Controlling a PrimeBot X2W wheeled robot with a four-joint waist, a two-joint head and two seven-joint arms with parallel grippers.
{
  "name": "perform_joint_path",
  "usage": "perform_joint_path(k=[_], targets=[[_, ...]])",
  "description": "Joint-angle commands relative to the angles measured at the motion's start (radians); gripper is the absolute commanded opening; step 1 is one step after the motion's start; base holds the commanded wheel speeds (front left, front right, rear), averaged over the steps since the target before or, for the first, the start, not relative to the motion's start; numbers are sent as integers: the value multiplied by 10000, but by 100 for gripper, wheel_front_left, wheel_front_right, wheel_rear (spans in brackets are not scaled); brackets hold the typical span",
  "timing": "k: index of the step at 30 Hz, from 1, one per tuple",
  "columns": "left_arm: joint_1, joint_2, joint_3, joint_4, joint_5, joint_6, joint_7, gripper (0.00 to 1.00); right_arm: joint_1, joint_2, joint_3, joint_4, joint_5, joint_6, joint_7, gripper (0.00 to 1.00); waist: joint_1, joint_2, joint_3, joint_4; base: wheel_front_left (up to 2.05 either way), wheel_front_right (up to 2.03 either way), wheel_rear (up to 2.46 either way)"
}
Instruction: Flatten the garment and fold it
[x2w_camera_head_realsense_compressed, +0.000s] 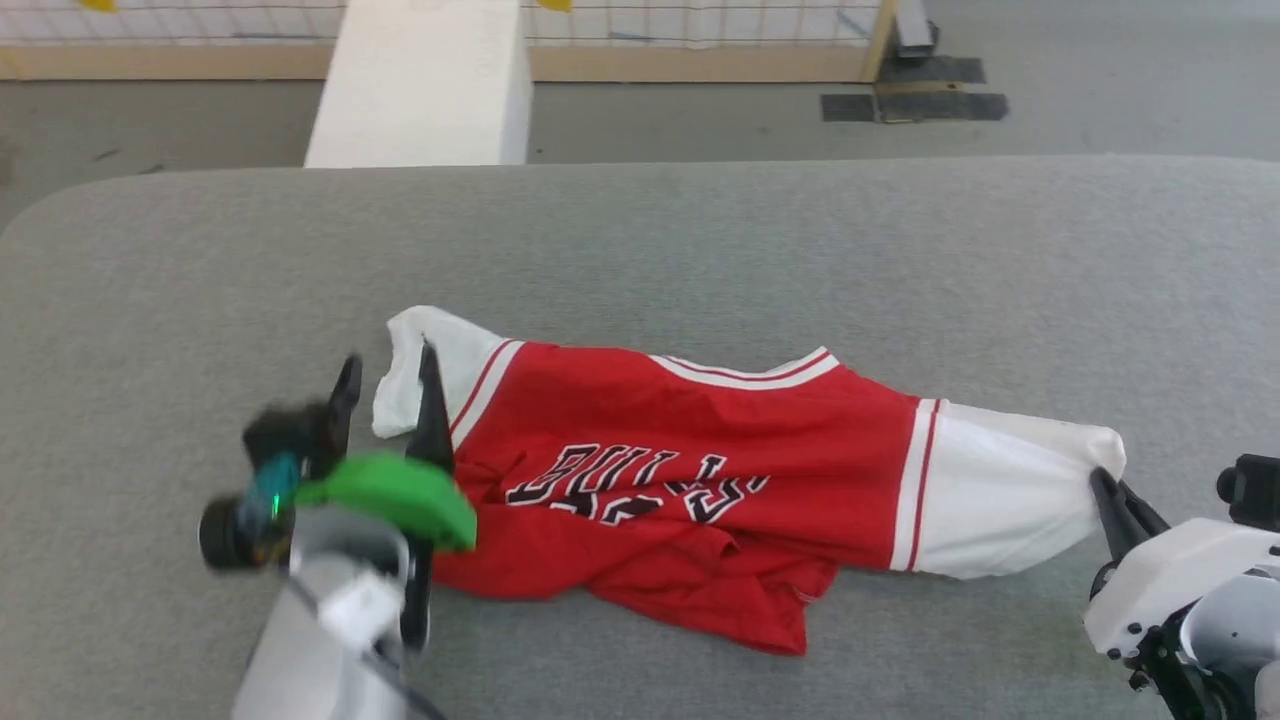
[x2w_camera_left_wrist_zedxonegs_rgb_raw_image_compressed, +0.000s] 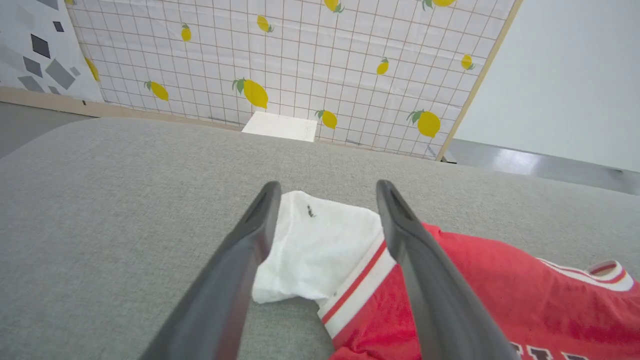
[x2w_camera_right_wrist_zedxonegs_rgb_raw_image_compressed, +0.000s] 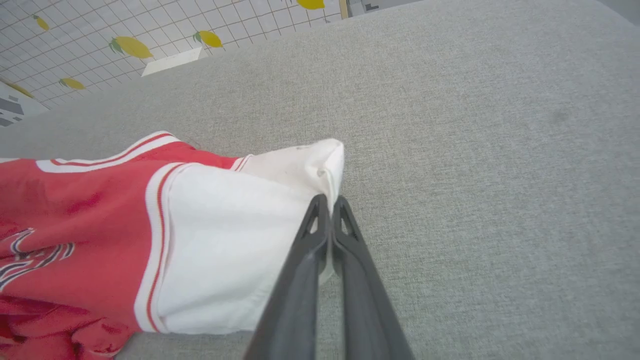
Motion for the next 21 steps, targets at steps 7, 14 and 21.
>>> perform_joint_path(k=[7, 14, 21], targets=[[-2691, 710, -165, 2101, 505, 361, 2786, 100, -46, -3, 590, -324, 270, -15, 88, 0, 0, 0, 597, -679, 0, 0, 0], [-4427, 1444, -448, 4021, 887, 406, 4965, 100, -218, -3, 1170, -449, 354, -15, 132, 0, 0, 0, 1217, -1090, 0, 0, 0], [-5277, 1780, -924, 5084, 1168, 183, 6742, 100, -275, -3, 1384, -595, 301, -15, 232, 0, 0, 0, 1556, -1279, 0, 0, 0]])
